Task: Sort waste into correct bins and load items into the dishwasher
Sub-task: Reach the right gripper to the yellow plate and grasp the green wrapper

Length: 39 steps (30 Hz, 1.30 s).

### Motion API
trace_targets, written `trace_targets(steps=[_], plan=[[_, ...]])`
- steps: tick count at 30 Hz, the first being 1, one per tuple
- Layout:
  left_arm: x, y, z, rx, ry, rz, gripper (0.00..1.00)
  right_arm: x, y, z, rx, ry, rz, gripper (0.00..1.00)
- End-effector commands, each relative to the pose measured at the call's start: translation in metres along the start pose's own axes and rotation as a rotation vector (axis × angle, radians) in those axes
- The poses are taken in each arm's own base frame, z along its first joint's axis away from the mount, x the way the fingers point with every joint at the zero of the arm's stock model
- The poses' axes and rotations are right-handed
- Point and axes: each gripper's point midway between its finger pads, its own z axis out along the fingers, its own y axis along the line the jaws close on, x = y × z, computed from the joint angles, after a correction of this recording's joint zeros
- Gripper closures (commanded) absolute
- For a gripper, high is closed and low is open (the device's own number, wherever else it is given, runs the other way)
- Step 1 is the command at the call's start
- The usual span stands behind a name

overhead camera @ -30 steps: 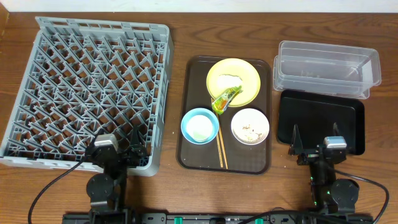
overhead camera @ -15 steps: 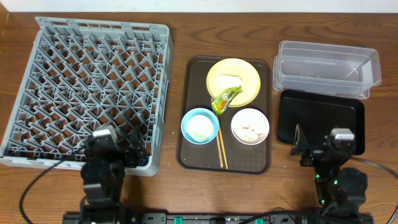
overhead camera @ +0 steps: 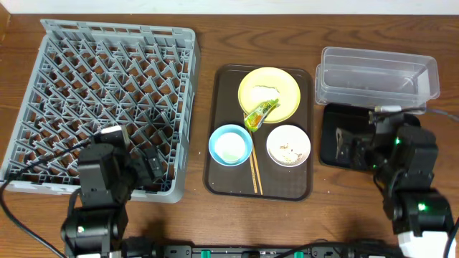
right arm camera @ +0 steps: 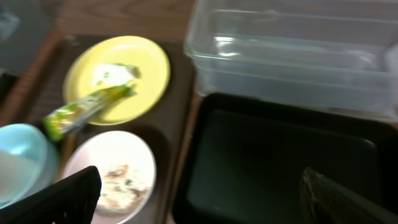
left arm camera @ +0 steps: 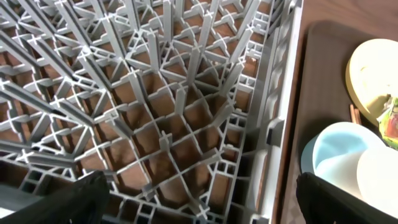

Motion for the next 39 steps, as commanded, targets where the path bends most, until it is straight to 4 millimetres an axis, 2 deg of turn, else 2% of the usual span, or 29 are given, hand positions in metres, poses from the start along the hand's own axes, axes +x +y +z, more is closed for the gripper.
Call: trace_targets(steps=[1,6,11,19,29,39], plan=[[-0.009,-0.002,-0.006,0.005,-0.015,-0.008,0.02,-0.004,0.015,0.003,-0.095,0.014,0.022,0.01],[-0.008,0.005,-0.006,-0.035,-0.012,-0.008,0.03,-0.018,0.024,0.007,-0.153,-0.027,0.08,0.01],[-0.004,-0.003,-0.006,0.012,0.006,-0.009,0.02,-0.025,0.03,0.009,-0.17,-0.006,0.092,0.01],[0.005,-0.001,-0.004,-0.004,0.084,-0.013,0.02,-0.038,0.068,0.023,-0.244,0.154,0.036,0.01],[0.006,0.001,-0.006,-0.034,0.197,-0.017,0.02,-0.039,0.121,0.074,-0.209,0.333,0.102,0.01],[0.007,0.001,-0.005,-0.036,0.203,-0.017,0.02,0.002,0.156,0.145,-0.073,0.422,0.219,0.09]])
